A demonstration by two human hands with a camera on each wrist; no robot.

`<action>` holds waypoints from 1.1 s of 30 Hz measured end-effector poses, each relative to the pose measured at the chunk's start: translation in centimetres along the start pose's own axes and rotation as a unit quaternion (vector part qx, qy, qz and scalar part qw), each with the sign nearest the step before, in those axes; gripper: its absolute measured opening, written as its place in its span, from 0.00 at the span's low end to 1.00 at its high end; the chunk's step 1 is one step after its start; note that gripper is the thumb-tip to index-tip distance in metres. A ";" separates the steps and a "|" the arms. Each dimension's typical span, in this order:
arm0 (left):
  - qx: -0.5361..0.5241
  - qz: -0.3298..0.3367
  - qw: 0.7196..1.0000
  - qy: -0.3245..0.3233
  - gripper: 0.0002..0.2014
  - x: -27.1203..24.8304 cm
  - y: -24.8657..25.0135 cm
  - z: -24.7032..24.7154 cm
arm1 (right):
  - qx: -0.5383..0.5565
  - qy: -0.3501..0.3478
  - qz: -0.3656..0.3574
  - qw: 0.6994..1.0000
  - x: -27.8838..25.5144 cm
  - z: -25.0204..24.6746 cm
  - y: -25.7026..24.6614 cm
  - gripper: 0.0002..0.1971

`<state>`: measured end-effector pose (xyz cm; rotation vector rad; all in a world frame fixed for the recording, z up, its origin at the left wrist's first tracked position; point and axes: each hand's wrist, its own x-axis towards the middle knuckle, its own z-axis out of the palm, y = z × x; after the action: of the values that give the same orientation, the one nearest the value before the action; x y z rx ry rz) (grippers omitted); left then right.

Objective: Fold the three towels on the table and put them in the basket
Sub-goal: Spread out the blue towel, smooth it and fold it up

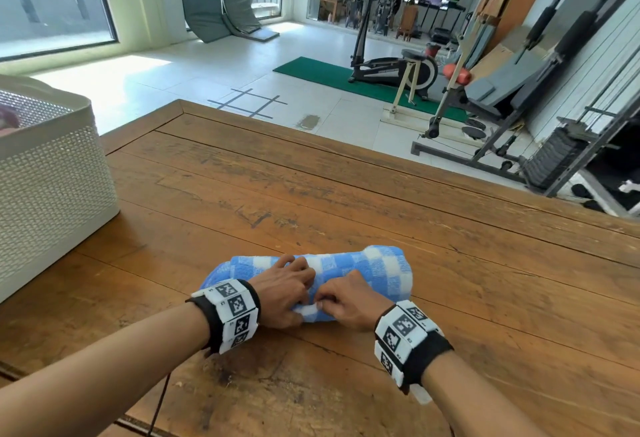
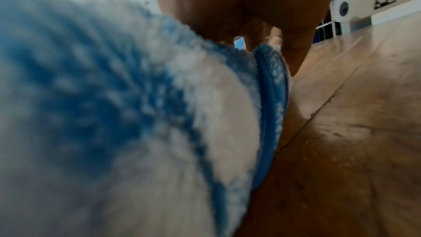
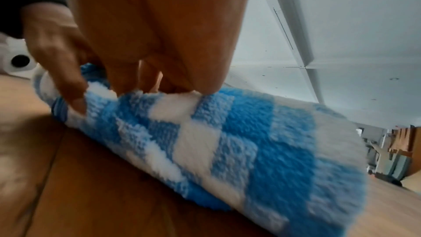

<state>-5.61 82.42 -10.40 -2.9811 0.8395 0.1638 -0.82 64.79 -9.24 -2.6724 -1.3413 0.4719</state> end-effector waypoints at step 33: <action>-0.434 -0.418 0.797 0.052 0.58 -10.2 -0.9 1.9 | 0.343 0.088 0.288 0.890 -4.4 0.1 6.3 0.34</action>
<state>-13.99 88.64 -11.13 -3.8227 -0.8917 0.4349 1.49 57.43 -9.86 -2.3490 -0.2117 0.5949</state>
